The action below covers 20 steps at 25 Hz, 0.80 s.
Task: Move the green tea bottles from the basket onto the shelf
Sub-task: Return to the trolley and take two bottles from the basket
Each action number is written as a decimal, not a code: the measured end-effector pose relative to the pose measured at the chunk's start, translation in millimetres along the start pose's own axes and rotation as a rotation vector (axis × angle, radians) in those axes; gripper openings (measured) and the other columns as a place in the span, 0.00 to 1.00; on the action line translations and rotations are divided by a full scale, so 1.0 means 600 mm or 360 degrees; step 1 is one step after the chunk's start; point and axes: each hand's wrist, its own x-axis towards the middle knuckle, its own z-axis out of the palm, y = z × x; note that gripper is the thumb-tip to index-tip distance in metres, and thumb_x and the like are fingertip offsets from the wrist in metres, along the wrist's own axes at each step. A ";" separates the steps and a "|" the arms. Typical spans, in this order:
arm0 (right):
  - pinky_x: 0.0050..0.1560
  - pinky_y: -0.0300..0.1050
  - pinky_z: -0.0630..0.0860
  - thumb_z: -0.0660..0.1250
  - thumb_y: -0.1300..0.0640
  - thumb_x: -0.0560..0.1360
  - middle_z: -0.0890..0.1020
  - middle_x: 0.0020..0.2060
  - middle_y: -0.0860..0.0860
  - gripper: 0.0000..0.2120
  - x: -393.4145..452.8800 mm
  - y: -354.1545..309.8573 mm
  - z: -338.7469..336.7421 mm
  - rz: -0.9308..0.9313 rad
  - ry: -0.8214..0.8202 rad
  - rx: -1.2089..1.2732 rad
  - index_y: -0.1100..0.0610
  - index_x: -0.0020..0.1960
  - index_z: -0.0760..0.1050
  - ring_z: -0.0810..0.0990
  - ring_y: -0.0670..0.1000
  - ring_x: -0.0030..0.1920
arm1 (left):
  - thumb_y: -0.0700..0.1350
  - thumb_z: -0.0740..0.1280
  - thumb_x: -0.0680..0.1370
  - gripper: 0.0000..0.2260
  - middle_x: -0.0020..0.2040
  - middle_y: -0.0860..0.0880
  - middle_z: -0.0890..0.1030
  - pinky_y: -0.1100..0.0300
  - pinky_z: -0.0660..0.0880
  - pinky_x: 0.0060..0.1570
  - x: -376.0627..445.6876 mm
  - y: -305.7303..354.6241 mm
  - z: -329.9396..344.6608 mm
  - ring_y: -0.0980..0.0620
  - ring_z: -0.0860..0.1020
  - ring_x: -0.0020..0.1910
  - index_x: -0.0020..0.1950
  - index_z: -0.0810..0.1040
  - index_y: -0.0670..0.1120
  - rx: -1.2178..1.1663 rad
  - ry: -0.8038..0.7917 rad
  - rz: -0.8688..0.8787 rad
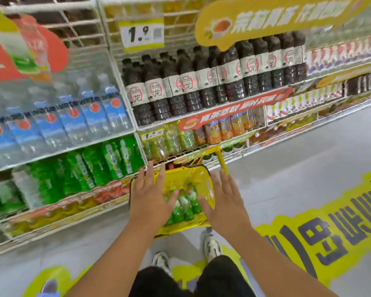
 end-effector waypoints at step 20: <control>0.75 0.54 0.63 0.59 0.37 0.80 0.62 0.80 0.57 0.35 0.264 0.174 0.646 -0.0085 -0.0712 0.0178 0.51 0.82 0.56 0.61 0.61 0.78 | 0.64 0.56 0.80 0.39 0.83 0.47 0.40 0.47 0.51 0.78 0.099 -0.139 0.626 0.43 0.46 0.81 0.79 0.31 0.57 0.0004 -0.0465 -0.0772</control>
